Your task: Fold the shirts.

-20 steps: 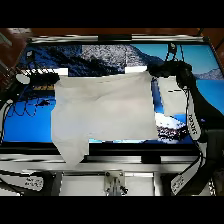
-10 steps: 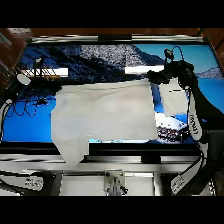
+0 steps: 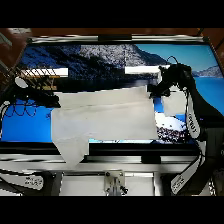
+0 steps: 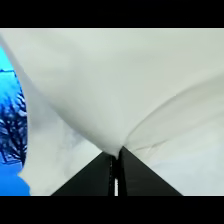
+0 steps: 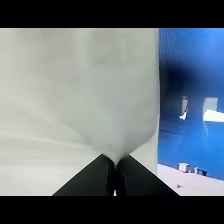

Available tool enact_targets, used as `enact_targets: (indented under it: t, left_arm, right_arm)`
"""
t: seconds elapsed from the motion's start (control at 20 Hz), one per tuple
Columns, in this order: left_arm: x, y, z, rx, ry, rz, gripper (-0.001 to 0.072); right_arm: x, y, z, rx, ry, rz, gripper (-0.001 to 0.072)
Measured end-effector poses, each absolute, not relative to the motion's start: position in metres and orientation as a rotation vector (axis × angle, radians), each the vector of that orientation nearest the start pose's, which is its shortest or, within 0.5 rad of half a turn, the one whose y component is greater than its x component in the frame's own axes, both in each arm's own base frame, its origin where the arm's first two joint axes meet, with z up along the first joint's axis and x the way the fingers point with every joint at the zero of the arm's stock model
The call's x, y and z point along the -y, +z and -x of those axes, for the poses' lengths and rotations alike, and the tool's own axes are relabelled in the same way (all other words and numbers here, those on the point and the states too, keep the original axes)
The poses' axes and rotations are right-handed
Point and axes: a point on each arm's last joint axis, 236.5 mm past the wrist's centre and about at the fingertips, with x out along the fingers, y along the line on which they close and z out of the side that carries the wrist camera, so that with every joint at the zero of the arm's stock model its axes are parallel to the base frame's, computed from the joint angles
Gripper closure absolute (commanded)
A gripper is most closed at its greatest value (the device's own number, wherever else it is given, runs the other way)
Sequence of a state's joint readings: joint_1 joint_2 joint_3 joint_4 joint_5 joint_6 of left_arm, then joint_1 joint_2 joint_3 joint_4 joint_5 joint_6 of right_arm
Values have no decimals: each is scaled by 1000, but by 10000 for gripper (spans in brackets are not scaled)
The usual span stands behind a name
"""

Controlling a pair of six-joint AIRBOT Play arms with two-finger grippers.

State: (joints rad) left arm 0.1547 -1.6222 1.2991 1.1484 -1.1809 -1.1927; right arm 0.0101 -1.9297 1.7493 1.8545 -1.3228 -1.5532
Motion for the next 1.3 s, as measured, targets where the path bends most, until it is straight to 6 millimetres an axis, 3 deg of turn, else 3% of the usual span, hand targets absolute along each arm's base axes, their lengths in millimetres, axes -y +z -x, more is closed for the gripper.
enact_targets:
  t: [0.05, 0.1, 0.15, 0.2, 0.35, 0.45, 0.5, 0.6, 0.75, 0.85, 1.05, 1.3]
  left_arm:
    - [25, -67, -418, -1396, -329, 233, 515]
    - [26, -67, -416, -1411, -325, 245, 282]
    - [27, -66, -412, -1426, -325, 256, 107]
    - [28, -64, -408, -1447, -325, 270, 87]
    - [28, -50, -387, -1512, -333, 315, 101]
    - [26, -39, -361, -1550, -325, 381, 100]
    - [26, -37, -346, -1566, -323, 419, 100]
    - [27, -41, -303, -1606, -309, 502, 100]
    - [32, -58, -240, -1634, -295, 598, 100]
    - [34, -69, -211, -1630, -287, 633, 100]
    - [34, -85, -185, -1609, -272, 673, 113]
    - [45, -97, -184, -1580, -282, 684, 119]
  right_arm:
    - [-72, -81, -482, -1510, 172, -283, 198]
    - [-77, -79, -480, -1519, 186, -300, 197]
    - [-81, -78, -477, -1533, 202, -313, 197]
    - [-83, -74, -471, -1550, 215, -317, 197]
    - [-73, -51, -449, -1602, 231, -242, 197]
    - [-60, -30, -429, -1637, 246, -204, 196]
    - [-52, -21, -417, -1652, 247, -200, 152]
    - [-28, -9, -397, -1666, 212, -212, 81]
    - [9, -5, -358, -1698, 139, -296, 81]
    - [18, -5, -339, -1707, 122, -367, 81]
    - [20, -5, -321, -1700, 125, -431, 81]
    - [22, -6, -322, -1675, 113, -450, 81]
